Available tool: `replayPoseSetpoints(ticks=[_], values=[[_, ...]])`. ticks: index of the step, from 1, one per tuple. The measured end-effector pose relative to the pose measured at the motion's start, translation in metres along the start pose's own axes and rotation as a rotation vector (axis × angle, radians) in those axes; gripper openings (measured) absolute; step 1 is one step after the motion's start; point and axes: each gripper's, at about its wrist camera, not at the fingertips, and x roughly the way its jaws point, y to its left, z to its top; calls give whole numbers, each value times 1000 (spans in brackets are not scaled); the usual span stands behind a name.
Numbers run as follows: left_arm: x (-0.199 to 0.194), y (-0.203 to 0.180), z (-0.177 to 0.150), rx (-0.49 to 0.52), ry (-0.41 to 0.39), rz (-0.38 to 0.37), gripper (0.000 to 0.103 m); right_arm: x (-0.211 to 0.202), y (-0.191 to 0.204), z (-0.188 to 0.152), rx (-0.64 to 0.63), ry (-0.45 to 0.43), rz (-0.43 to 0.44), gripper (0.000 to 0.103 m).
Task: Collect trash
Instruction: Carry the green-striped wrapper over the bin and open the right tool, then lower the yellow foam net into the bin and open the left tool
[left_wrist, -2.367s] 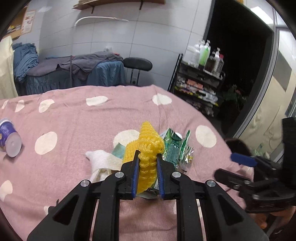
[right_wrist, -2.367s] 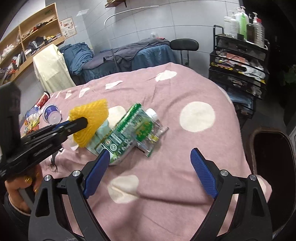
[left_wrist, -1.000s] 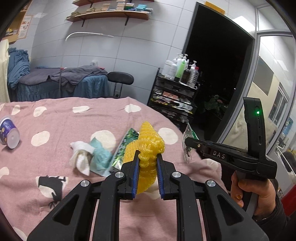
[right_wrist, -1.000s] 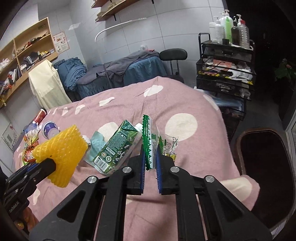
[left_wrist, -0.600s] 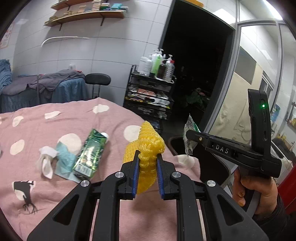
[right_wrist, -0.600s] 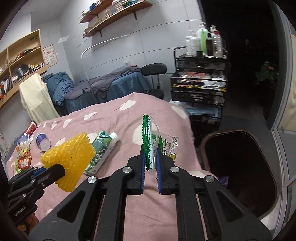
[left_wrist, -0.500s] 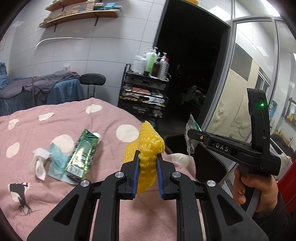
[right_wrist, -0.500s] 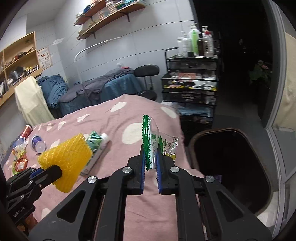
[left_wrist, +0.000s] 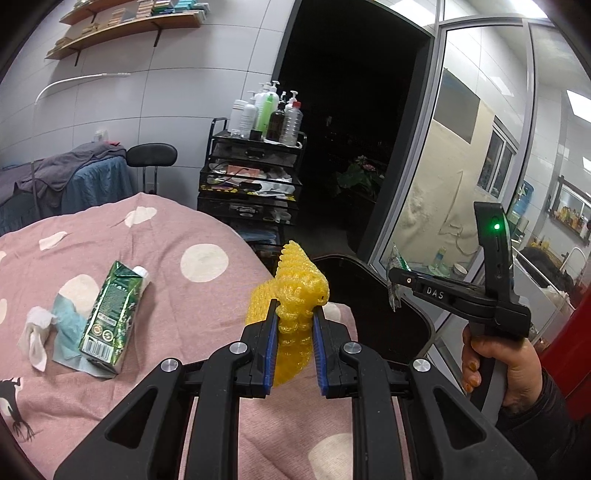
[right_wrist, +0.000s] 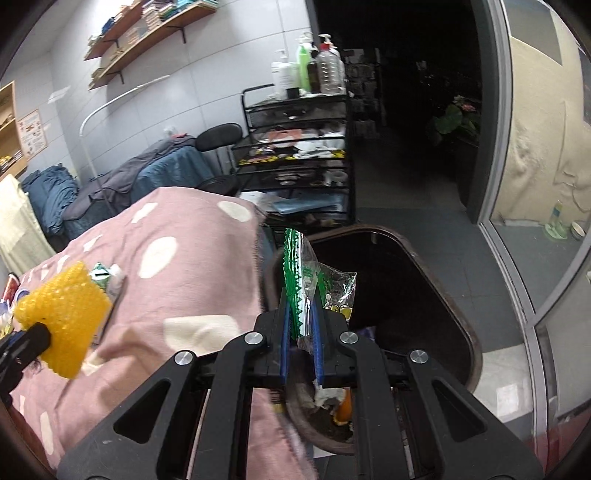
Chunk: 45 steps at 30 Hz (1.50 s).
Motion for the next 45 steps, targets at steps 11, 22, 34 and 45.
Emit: replayPoseSetpoints(ticks=[11, 22, 34, 45], values=[[14, -16, 2, 41, 26, -26, 17, 45, -45, -12, 53, 98, -98, 11], [25, -24, 3, 57, 51, -43, 17, 95, -64, -32, 99, 215, -135, 13], [43, -34, 6, 94, 83, -74, 17, 91, -68, -36, 144, 185, -141, 71], [78, -66, 16, 166, 123, -132, 17, 49, -73, -39, 152, 104, -170, 79]])
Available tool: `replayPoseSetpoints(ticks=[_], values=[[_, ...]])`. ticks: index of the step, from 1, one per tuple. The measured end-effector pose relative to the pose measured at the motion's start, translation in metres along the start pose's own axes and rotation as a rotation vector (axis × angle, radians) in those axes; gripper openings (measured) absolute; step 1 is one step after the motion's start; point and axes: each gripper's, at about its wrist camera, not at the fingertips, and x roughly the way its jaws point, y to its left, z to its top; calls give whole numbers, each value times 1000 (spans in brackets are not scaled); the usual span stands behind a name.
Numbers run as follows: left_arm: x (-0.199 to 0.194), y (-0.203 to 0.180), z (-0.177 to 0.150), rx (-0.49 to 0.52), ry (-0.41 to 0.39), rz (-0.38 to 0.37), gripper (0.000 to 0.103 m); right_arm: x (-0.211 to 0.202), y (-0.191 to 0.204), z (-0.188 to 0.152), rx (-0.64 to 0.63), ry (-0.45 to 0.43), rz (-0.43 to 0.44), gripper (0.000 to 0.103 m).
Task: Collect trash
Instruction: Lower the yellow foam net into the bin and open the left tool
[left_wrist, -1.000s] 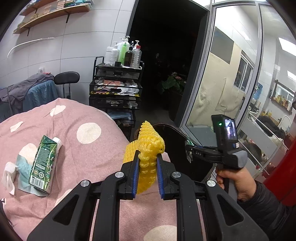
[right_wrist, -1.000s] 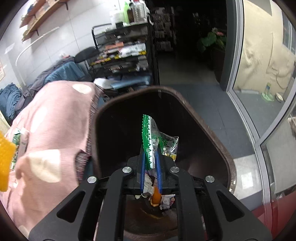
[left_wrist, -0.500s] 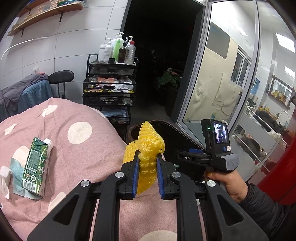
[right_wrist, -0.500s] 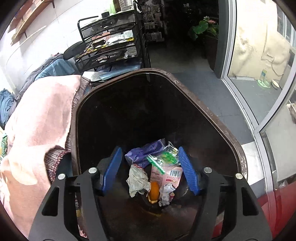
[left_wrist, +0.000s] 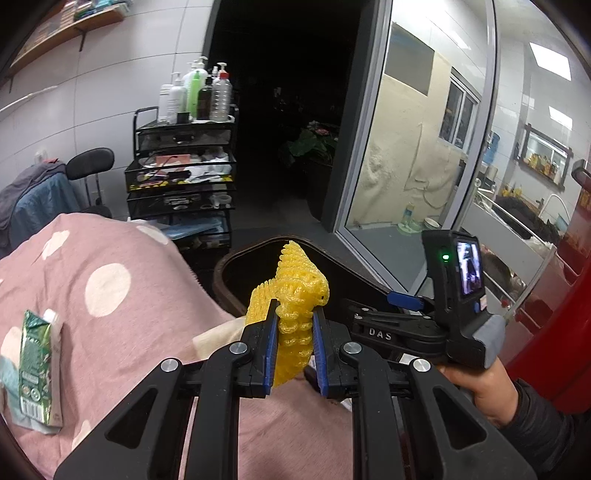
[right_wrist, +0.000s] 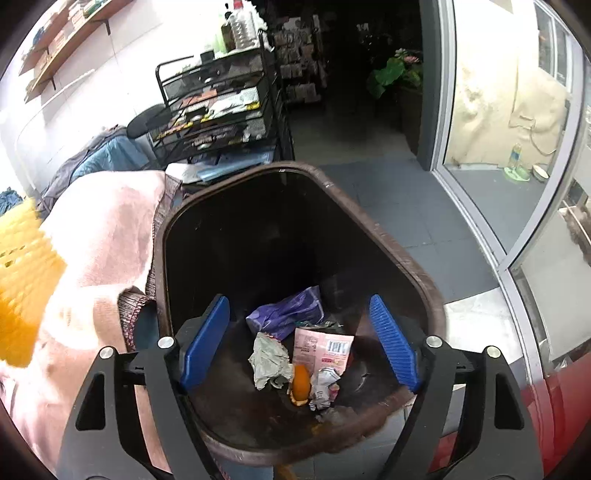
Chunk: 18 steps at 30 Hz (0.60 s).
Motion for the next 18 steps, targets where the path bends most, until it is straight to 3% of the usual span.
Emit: replayPoseSetpoints(ticks=[18], values=[[84, -46, 16, 78, 148, -72, 17, -39, -59, -17, 118, -46, -72, 82]])
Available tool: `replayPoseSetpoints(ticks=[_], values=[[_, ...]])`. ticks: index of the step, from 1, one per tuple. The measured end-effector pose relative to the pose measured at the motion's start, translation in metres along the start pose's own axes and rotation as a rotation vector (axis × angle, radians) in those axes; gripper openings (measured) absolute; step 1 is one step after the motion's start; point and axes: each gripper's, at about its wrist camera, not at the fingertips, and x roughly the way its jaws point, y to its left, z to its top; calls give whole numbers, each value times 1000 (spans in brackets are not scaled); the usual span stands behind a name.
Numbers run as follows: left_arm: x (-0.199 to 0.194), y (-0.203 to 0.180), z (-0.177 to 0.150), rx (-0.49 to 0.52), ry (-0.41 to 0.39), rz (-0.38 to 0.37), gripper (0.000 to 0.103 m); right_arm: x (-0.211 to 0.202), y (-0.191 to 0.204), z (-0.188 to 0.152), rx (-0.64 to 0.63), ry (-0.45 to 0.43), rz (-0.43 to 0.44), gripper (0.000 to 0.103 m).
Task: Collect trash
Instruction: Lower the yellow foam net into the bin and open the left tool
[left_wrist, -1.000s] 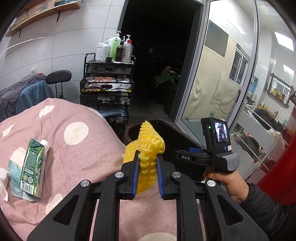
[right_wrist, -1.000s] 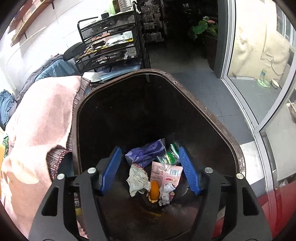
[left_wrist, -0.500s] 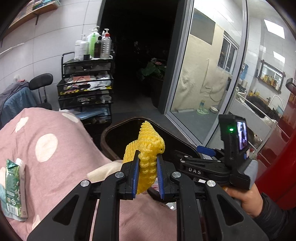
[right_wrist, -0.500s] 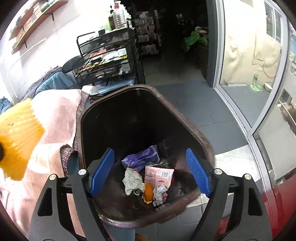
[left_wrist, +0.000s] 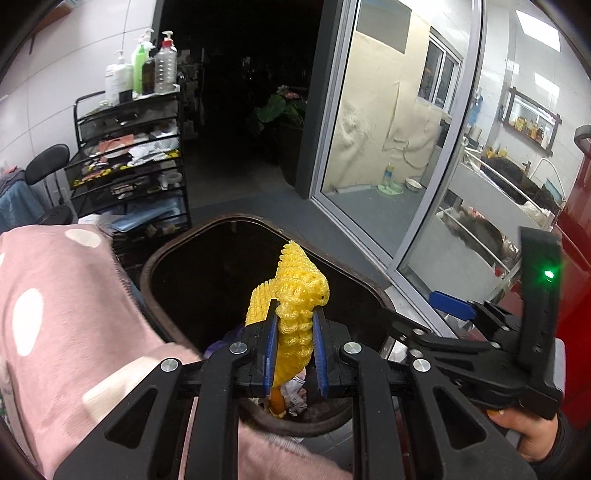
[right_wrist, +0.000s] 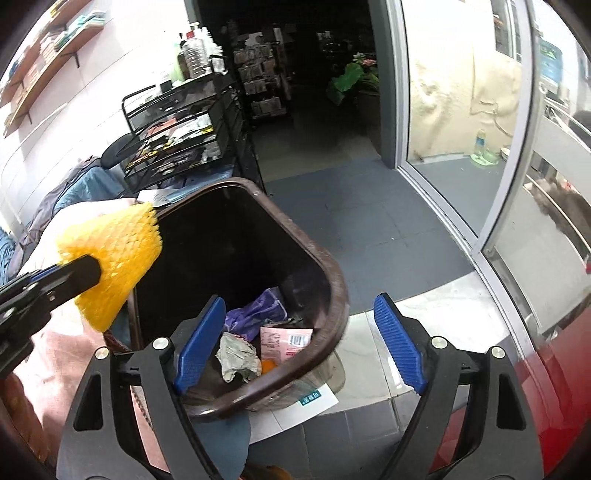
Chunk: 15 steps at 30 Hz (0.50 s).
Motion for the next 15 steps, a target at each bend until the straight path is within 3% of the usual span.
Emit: replayPoseSetpoints(ticks=[11, 14, 15], values=[[29, -7, 10, -7, 62, -28, 18, 0, -18, -4, 40, 7, -16, 83], [36, -7, 11, 4, 80, -36, 34, 1, -20, -5, 44, 10, -17, 83], [37, -7, 10, 4, 80, -33, 48, 2, -21, -5, 44, 13, -17, 83]])
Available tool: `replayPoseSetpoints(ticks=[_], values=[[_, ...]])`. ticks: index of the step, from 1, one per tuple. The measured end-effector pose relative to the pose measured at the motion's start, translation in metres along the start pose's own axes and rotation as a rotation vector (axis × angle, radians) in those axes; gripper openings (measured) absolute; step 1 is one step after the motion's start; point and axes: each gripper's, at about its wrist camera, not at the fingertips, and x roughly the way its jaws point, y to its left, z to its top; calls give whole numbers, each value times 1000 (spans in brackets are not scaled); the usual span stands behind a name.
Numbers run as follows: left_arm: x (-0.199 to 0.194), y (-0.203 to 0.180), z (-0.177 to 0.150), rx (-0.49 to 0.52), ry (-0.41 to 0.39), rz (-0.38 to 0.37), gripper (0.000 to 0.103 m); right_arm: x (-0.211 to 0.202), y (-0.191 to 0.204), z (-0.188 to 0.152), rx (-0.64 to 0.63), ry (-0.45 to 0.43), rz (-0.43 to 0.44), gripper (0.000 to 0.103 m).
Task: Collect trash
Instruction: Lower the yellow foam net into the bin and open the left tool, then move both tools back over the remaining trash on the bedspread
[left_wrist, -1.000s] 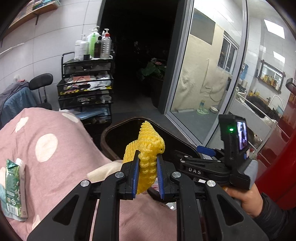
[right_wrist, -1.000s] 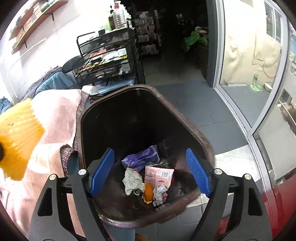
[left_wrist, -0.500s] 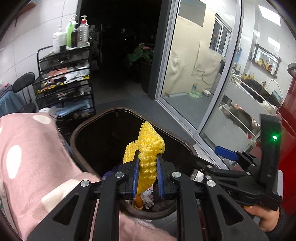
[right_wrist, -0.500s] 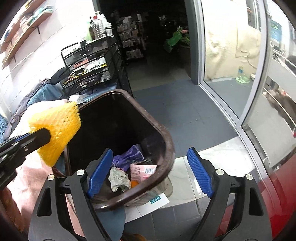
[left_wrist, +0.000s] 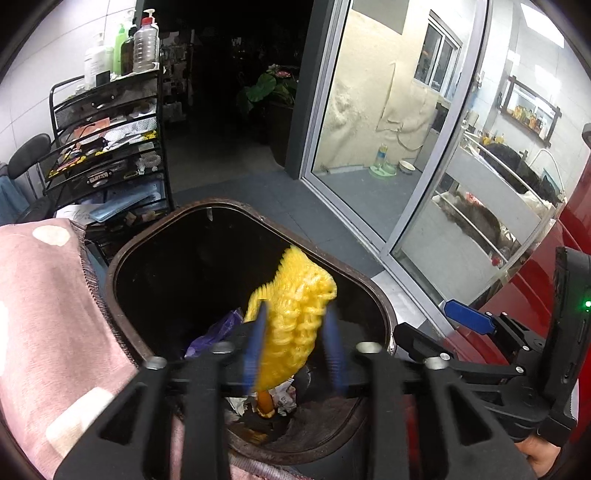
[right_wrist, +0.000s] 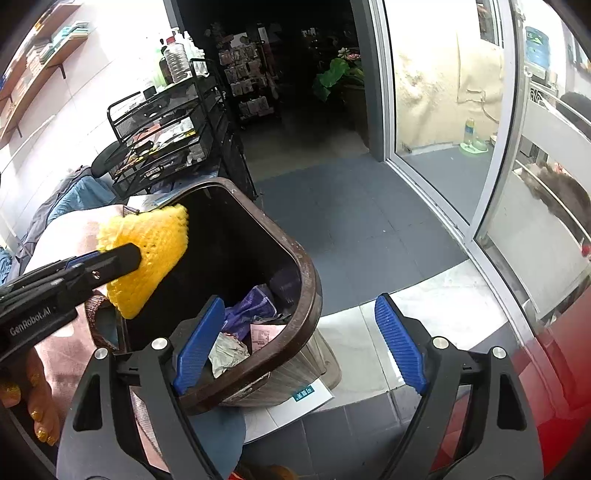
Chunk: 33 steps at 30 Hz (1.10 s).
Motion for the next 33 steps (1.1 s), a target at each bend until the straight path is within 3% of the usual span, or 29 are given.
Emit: replayPoseSetpoints(ticks=[4, 7, 17, 33], values=[[-5, 2, -1, -12, -38, -10, 84, 1, 0, -1, 3, 6, 2, 84], [-10, 3, -1, -25, -69, -16, 95, 2, 2, -1, 2, 6, 3, 86], [-40, 5, -6, -33, -119, -5, 97, 0, 9, -2, -3, 1, 19, 88], [-118, 40, -48, -50, -200, 178, 97, -12, 63, -2, -92, -9, 127, 88]])
